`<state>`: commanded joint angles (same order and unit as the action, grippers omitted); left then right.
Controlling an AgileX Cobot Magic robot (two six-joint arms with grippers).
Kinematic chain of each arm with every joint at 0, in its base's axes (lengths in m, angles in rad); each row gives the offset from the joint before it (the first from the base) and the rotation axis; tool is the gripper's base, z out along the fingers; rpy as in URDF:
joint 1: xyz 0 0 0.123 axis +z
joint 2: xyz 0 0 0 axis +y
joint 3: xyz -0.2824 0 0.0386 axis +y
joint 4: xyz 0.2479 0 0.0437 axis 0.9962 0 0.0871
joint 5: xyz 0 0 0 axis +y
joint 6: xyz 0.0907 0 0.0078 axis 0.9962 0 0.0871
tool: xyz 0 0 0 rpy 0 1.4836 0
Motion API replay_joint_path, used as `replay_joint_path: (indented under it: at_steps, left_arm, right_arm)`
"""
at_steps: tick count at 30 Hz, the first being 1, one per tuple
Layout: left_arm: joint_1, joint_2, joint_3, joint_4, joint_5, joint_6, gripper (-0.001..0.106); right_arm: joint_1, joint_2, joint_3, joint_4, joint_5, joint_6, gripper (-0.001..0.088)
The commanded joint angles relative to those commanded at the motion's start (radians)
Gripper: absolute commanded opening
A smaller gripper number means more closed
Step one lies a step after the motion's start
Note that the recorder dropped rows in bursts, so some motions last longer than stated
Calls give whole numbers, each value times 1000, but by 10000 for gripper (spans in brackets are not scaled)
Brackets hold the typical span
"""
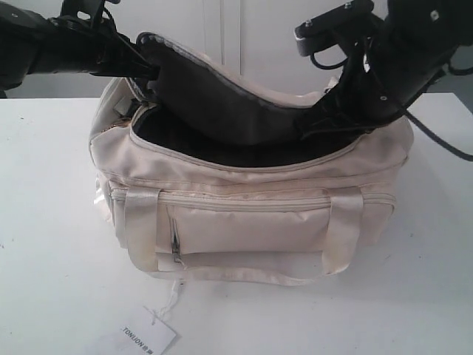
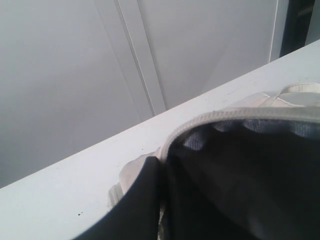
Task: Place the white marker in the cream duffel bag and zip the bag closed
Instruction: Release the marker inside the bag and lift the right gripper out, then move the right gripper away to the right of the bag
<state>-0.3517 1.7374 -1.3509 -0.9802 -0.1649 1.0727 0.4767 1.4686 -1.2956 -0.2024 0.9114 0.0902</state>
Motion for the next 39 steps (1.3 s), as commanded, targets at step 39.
replay_joint_path:
  at_steps: [39]
  left_arm:
    - [0,0,0,0,0,0,0]
  right_arm:
    - [-459,-85,0,513,-25,-330,0]
